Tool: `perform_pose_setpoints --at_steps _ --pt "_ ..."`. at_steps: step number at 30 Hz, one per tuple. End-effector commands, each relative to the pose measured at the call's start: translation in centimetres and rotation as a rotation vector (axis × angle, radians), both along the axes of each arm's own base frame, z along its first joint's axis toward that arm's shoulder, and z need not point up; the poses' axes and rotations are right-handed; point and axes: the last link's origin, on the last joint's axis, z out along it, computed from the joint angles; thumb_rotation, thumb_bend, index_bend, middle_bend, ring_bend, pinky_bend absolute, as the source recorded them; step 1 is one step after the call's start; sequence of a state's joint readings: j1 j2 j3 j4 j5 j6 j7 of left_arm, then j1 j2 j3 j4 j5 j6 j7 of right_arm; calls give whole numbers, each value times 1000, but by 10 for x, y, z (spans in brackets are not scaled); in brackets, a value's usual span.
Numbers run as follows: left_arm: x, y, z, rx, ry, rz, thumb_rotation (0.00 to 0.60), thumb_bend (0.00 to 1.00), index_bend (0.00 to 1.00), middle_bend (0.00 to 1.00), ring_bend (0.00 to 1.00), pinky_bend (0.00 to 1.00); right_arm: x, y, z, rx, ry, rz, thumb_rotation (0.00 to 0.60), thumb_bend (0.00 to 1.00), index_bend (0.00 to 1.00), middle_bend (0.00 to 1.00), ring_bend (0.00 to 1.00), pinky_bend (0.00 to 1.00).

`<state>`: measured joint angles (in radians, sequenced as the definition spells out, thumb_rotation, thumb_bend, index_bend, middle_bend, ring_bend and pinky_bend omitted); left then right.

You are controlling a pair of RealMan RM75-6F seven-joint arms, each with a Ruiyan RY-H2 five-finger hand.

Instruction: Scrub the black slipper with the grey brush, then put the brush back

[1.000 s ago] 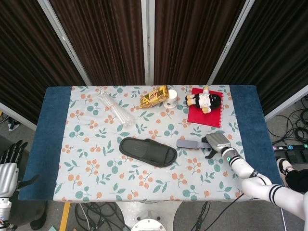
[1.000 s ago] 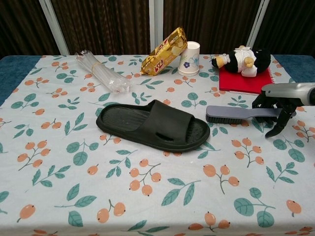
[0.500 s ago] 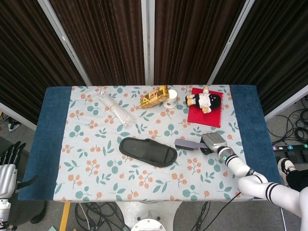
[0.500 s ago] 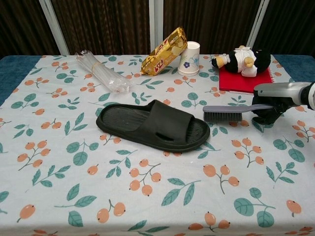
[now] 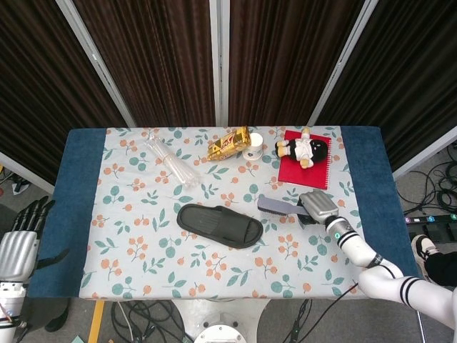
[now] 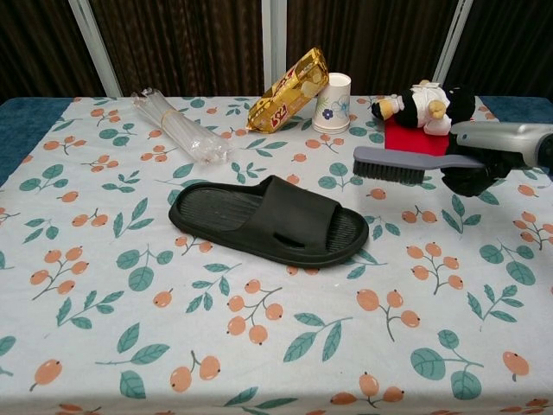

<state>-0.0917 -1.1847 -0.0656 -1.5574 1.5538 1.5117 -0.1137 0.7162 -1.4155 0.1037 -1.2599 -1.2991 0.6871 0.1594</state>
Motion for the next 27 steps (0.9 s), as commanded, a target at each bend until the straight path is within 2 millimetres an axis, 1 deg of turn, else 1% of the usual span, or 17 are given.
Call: perform_pose_setpoints --at_steps 1,3,4,7,9,11,13,15,18,21,25,27 --pt "21 23 -2 -48 -35 -104 600 160 101 144 25 120 -2 5 29 -50 -59 54 600 616 1000 1000 1000 1000" --pt "34 34 -6 -95 -52 -159 600 160 101 144 25 120 1 5 41 -59 -67 72 600 614 1000 1000 1000 1000" --pt "44 43 -10 -135 -67 -194 600 161 101 144 25 120 6 5 50 -74 -76 90 600 614 1000 1000 1000 1000" --pt "69 64 -26 -263 -103 -271 600 161 101 144 25 120 17 6 67 -92 -93 129 600 613 1000 1000 1000 1000" --pt "84 77 -38 -336 -97 -316 600 162 101 143 25 120 24 7 74 -91 -97 148 600 614 1000 1000 1000 1000" --pt "101 92 -54 -413 -83 -356 600 162 98 139 25 120 31 8 77 -80 -91 166 600 616 1000 1000 1000 1000" --pt "115 107 -70 -474 -61 -380 600 161 92 131 25 120 37 9 77 -70 -83 184 600 618 1000 1000 1000 1000" --pt "123 120 -85 -508 -30 -391 600 160 87 123 25 120 42 10 74 -55 -74 191 600 620 1000 1000 1000 1000" --pt "136 140 -112 -537 71 -415 600 161 81 109 25 120 50 12 65 -28 -74 195 600 620 1000 1000 1000 1000" --pt "145 150 -137 -577 92 -416 600 161 77 105 25 120 54 12 58 -15 -70 198 600 620 1000 1000 1000 1000" --pt "149 159 -165 -602 151 -427 600 161 74 98 25 120 58 12 51 -4 -62 196 600 620 1000 1000 1000 1000" --pt "152 162 -177 -620 151 -422 600 161 74 93 25 120 59 11 48 -4 -47 202 600 621 1000 1000 1000 1000"
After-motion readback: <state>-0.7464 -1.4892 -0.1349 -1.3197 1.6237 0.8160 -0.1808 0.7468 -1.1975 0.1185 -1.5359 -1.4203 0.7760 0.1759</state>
